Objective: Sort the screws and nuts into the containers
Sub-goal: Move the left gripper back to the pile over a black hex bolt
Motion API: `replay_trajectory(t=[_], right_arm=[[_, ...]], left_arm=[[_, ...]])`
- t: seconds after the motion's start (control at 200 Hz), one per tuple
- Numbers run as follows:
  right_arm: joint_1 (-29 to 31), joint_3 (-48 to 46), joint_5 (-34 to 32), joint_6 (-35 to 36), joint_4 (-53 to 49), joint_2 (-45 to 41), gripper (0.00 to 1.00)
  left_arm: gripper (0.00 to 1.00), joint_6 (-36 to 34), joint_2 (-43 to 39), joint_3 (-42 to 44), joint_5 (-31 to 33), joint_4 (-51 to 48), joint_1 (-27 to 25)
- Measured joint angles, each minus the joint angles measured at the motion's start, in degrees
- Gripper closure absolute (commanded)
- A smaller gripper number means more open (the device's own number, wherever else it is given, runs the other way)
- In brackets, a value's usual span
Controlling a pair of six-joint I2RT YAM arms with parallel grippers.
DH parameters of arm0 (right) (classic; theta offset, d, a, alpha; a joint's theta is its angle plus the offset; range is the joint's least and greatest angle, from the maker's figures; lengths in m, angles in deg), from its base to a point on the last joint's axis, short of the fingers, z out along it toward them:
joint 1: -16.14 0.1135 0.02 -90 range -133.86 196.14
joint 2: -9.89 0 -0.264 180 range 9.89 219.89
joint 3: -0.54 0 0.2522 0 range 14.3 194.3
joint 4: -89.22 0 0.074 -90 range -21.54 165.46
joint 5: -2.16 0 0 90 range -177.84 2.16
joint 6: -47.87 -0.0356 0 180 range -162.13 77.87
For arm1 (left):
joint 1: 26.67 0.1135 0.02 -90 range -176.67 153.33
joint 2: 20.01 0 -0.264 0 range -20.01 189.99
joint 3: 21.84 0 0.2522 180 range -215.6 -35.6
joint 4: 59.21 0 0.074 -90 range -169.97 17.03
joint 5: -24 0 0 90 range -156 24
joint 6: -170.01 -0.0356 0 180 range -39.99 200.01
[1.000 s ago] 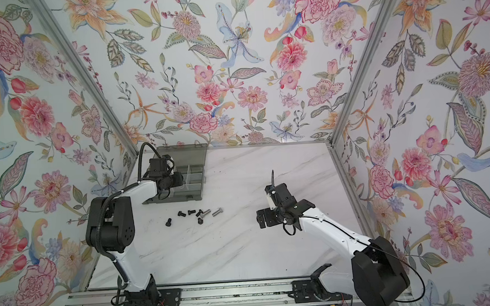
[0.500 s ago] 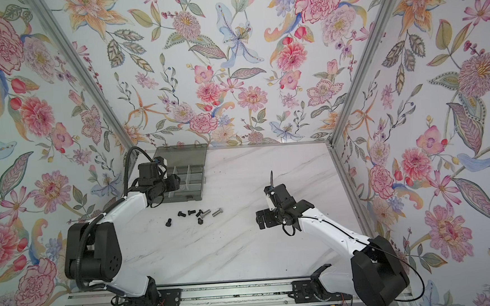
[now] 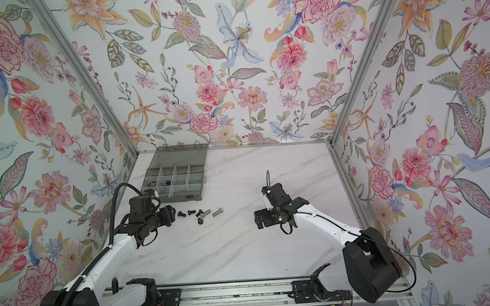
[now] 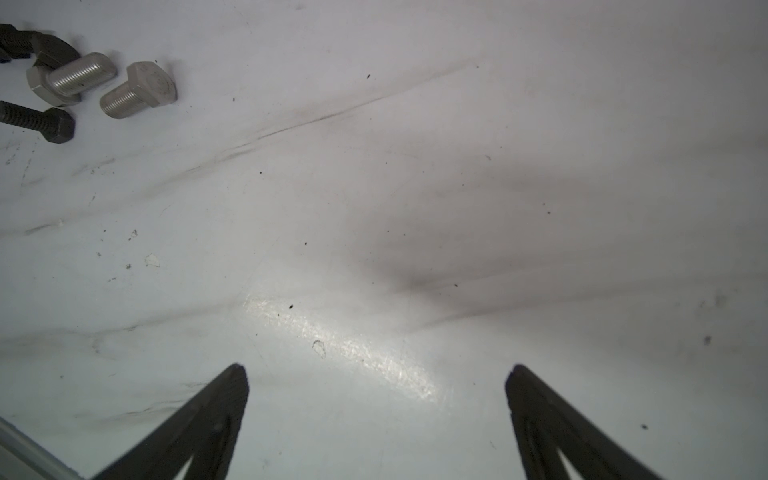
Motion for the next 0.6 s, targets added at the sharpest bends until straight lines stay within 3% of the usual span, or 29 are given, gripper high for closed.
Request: replay_trajectory(t=[0.235, 0.601], right_arm=[[0.9, 1.8, 0.0, 0.0, 0.0, 1.9, 0.01], [1.4, 1.9, 0.0, 0.0, 0.0, 3.5, 0.01]], left_arm=[[0.29, 3.6, 3.0, 3.1, 2.8, -1.2, -4.5], [0.26, 5.5, 4.8, 4.2, 6.0, -0.6, -4.8]])
